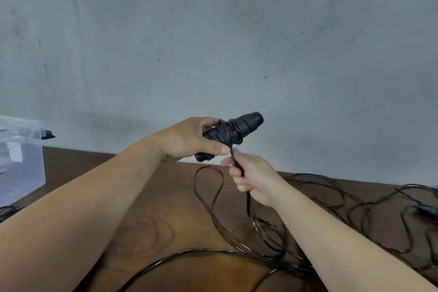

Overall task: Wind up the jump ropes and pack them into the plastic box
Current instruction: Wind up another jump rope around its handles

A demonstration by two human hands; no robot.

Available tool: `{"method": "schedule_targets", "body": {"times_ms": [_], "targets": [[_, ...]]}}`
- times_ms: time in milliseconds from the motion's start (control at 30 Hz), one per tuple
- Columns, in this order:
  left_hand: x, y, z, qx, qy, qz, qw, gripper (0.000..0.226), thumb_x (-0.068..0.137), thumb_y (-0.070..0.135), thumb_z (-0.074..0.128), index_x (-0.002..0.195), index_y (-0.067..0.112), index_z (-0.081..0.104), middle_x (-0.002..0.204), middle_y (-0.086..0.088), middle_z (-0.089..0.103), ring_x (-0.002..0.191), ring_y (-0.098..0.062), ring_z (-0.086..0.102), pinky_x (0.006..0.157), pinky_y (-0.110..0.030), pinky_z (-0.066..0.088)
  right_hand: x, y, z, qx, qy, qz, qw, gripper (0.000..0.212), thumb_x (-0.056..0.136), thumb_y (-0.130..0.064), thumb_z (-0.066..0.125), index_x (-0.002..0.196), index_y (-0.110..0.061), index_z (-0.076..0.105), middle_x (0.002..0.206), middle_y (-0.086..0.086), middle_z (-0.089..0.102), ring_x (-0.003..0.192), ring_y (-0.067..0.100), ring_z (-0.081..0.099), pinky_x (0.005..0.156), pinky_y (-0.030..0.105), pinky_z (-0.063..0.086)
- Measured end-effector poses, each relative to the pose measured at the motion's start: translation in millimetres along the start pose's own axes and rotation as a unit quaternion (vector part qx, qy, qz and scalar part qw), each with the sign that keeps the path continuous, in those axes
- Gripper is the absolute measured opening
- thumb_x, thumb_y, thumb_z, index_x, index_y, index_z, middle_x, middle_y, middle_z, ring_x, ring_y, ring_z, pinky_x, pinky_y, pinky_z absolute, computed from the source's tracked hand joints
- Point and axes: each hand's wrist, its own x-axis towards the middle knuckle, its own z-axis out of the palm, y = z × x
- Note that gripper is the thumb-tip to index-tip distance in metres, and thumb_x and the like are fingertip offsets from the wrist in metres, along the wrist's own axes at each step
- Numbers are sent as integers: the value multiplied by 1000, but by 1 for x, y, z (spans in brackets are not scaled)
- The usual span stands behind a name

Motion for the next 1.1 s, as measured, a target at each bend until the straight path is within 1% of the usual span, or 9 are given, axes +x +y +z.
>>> {"method": "schedule_targets", "body": {"times_ms": [67, 133, 267, 467, 533, 667, 800, 933, 1100], "targets": [[3, -1, 0, 125, 34, -1, 992, 46, 75, 23, 83, 116, 25, 62, 100, 2, 69, 74, -5, 61, 64, -16, 50, -6, 1, 6, -80, -1, -6, 997, 38, 104, -34, 38, 103, -9, 66, 57, -6, 41, 44, 8, 24, 44, 23, 19], [6, -5, 4, 209, 52, -4, 976, 44, 72, 26, 83, 110, 25, 62, 96, 0, 68, 75, -11, 62, 67, -26, 52, -8, -2, 8, -197, 8, -18, 980, 32, 103, -31, 40, 107, -11, 65, 59, -8, 46, 45, 7, 31, 47, 21, 24], [15, -14, 18, 303, 71, 3, 950, 34, 72, 22, 76, 99, 21, 57, 96, 0, 58, 85, -22, 58, 71, -34, 49, -11, -14, 8, -430, -6, -38, 902, 29, 101, -23, 41, 92, -1, 58, 76, 7, 53, 63, 19, 46, 61, 29, 37], [20, -24, 25, 427, 65, -11, 902, 54, 80, 16, 67, 131, 15, 49, 123, 0, 48, 104, -24, 56, 89, -39, 50, -20, -46, 2, -574, 11, -20, 819, 14, 90, -13, 50, 78, -10, 57, 77, 6, 59, 64, 20, 52, 55, 25, 38], [20, -22, 30, 462, 60, -8, 885, 52, 82, 13, 63, 132, 16, 48, 125, 0, 48, 102, -24, 57, 84, -38, 50, -23, -58, 2, -607, 21, -39, 793, 17, 89, -13, 53, 72, -11, 55, 71, 4, 54, 61, 18, 49, 50, 24, 34], [19, -12, 37, 521, 51, -4, 852, 37, 84, 15, 61, 119, 22, 52, 114, 3, 52, 95, -22, 57, 69, -32, 44, -26, -77, 2, -642, 26, -103, 759, 13, 83, -20, 69, 88, -9, 73, 73, 5, 60, 64, 21, 53, 55, 26, 40], [13, 2, 37, 488, 8, -21, 873, 30, 84, 21, 64, 112, 24, 54, 94, 6, 57, 88, -20, 59, 70, -31, 48, -28, -97, 1, -626, -26, -143, 766, 10, 74, -27, 82, 79, -23, 75, 76, -8, 66, 75, 13, 61, 62, 25, 48], [5, 9, 30, 369, -72, -30, 926, 34, 72, 11, 76, 86, 33, 53, 76, 10, 57, 69, -15, 55, 57, -25, 41, -17, -110, -14, -540, -66, -130, 829, 30, 60, -37, 91, 77, -20, 73, 72, -11, 67, 70, 5, 59, 66, 21, 44], [-15, 10, 8, 101, -109, -39, 988, 51, 64, 15, 83, 108, 32, 65, 86, 3, 67, 70, -10, 58, 64, -23, 45, 3, -94, -34, -350, -79, -112, 926, 39, 56, -43, 87, 76, -17, 66, 67, -4, 60, 56, 7, 49, 55, 21, 38]]}}
